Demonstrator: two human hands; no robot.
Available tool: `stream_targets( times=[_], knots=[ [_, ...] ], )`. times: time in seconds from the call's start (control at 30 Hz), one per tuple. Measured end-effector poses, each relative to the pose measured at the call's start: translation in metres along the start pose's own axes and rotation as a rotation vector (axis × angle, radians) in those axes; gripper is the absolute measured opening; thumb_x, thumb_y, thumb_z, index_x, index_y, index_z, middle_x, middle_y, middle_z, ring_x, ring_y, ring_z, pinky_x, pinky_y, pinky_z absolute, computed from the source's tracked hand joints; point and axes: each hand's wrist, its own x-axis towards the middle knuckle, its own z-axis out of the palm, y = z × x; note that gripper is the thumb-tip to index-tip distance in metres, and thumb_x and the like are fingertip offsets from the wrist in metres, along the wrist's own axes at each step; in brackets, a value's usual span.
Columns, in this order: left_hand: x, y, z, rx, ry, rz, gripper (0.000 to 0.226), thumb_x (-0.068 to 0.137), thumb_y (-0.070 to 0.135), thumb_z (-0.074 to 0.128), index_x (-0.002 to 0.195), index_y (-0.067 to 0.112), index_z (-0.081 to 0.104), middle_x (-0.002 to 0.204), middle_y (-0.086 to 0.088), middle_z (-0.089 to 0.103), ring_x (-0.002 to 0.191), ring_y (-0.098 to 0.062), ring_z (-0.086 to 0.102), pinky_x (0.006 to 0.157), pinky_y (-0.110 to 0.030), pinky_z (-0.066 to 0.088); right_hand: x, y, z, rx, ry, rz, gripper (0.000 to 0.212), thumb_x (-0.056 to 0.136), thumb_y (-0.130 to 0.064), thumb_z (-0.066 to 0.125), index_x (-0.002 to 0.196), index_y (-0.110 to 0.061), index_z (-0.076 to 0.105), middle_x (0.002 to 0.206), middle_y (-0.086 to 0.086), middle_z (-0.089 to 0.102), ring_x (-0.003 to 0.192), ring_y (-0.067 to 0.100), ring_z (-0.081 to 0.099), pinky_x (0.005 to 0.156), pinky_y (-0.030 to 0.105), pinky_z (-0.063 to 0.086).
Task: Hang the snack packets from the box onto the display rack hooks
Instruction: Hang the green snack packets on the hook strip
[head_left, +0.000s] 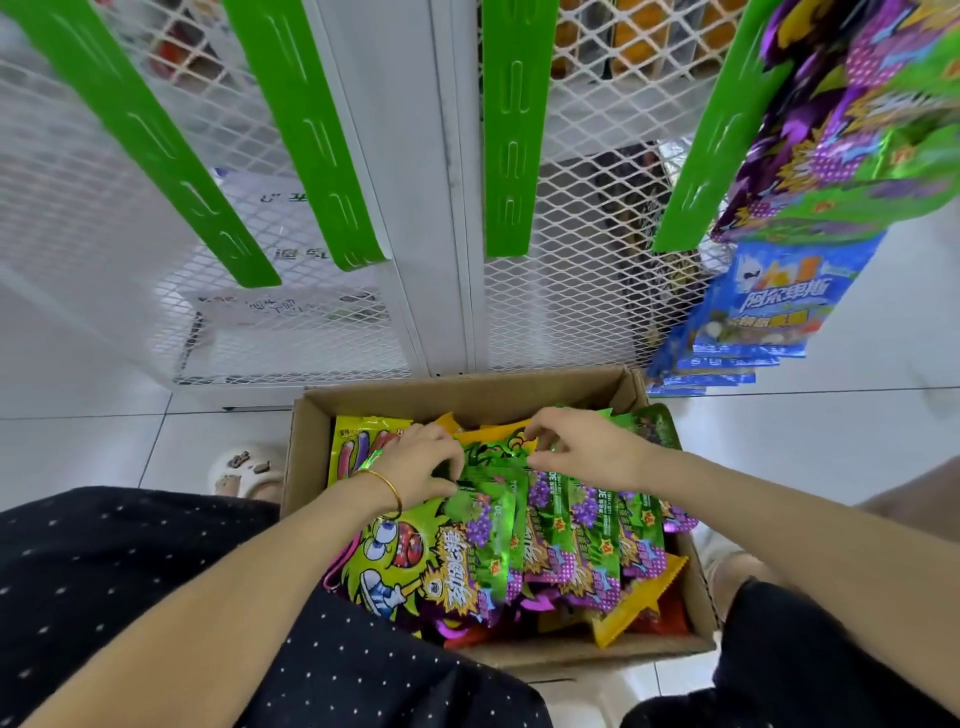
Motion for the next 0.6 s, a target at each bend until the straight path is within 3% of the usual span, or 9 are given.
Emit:
stream_targets(
  times=[0.13,0.23,0.27,0.33,0.37,0.43,0.5,0.53,0.6],
  knots=[
    [-0.001,0.021,-0.018,-0.144,0.084,0.07,0.026,0.076,0.031,0.064,0.067,0.043,0.043,0.096,0.012,0.052,0.101,-0.013,0.052,0.097,-0.042,0.037,-0.001,-0.006,0.014,0.082,-0.066,0.026,0.051,0.089,-0.036,0.06,0.13,-0.008,0.048,0.123,0.006,0.057,0.108,0.017,0.055,0.092,0.027,0.044],
    [-0.002,0.04,-0.035,-0.252,0.186,0.136,0.008,0.069,0.042,0.057,0.067,0.04,0.049,0.097,0.009,0.056,0.098,-0.014,0.054,0.095,-0.046,0.04,-0.003,-0.009,0.012,0.129,-0.007,0.023,0.041,0.087,-0.029,0.064,0.12,-0.006,0.056,0.107,0.0,0.057,0.1,0.015,0.053,0.076,0.022,0.038],
    [-0.001,0.043,-0.04,-0.241,0.244,0.154,0.008,0.07,0.042,0.058,0.077,0.041,0.054,0.104,0.006,0.058,0.105,-0.017,0.053,0.097,-0.047,0.039,-0.005,-0.009,0.007,0.171,0.035,0.016,0.031,0.086,-0.025,0.066,0.11,-0.007,0.061,0.098,-0.003,0.058,0.094,0.015,0.054,0.071,0.022,0.037],
    [0.003,0.042,-0.053,-0.145,0.385,0.088,0.036,0.075,0.037,0.067,0.109,0.043,0.055,0.128,-0.001,0.051,0.123,-0.023,0.043,0.105,-0.044,0.032,-0.01,-0.003,-0.01,0.273,0.108,0.045,0.014,0.084,-0.022,0.068,0.094,-0.015,0.063,0.086,-0.008,0.06,0.085,0.013,0.057,0.065,0.019,0.039],
    [0.003,0.039,-0.061,-0.142,0.463,0.001,0.056,0.075,0.035,0.071,0.126,0.035,0.048,0.136,-0.003,0.044,0.129,-0.025,0.037,0.108,-0.043,0.029,-0.015,0.0,-0.02,0.346,0.146,0.075,0.009,0.084,-0.021,0.069,0.089,-0.018,0.062,0.083,-0.008,0.06,0.079,0.012,0.057,0.064,0.019,0.041],
    [0.005,0.03,-0.074,-0.333,0.528,-0.189,0.08,0.071,0.032,0.077,0.138,0.017,0.037,0.141,-0.009,0.04,0.131,-0.028,0.035,0.11,-0.042,0.029,-0.027,0.007,-0.04,0.542,0.223,0.142,0.007,0.084,-0.016,0.068,0.086,-0.019,0.062,0.075,-0.004,0.059,0.068,0.011,0.057,0.058,0.025,0.044],
    [0.003,0.028,-0.083,-0.714,0.466,-0.262,0.069,0.066,0.025,0.081,0.125,0.008,0.049,0.124,-0.01,0.058,0.117,-0.027,0.052,0.106,-0.04,0.037,-0.04,0.014,-0.053,0.745,0.29,0.2,0.012,0.086,-0.012,0.066,0.095,-0.018,0.062,0.079,-0.001,0.061,0.071,0.011,0.059,0.061,0.03,0.048],
    [0.002,0.03,-0.085,-0.887,0.409,-0.247,0.052,0.067,0.018,0.08,0.112,0.007,0.058,0.103,-0.006,0.069,0.1,-0.024,0.062,0.1,-0.043,0.043,-0.046,0.018,-0.057,0.838,0.312,0.226,0.015,0.087,-0.011,0.064,0.097,-0.021,0.06,0.083,-0.001,0.062,0.075,0.012,0.059,0.065,0.031,0.049],
    [0.0,0.041,-0.089,-1.073,0.357,-0.206,0.028,0.075,-0.003,0.07,0.102,0.0,0.063,0.07,0.006,0.072,0.076,-0.02,0.065,0.086,-0.042,0.052,-0.057,0.025,-0.059,0.922,0.325,0.256,0.017,0.088,-0.011,0.063,0.091,-0.026,0.056,0.087,0.0,0.061,0.076,0.01,0.059,0.063,0.026,0.05]
  ],
)
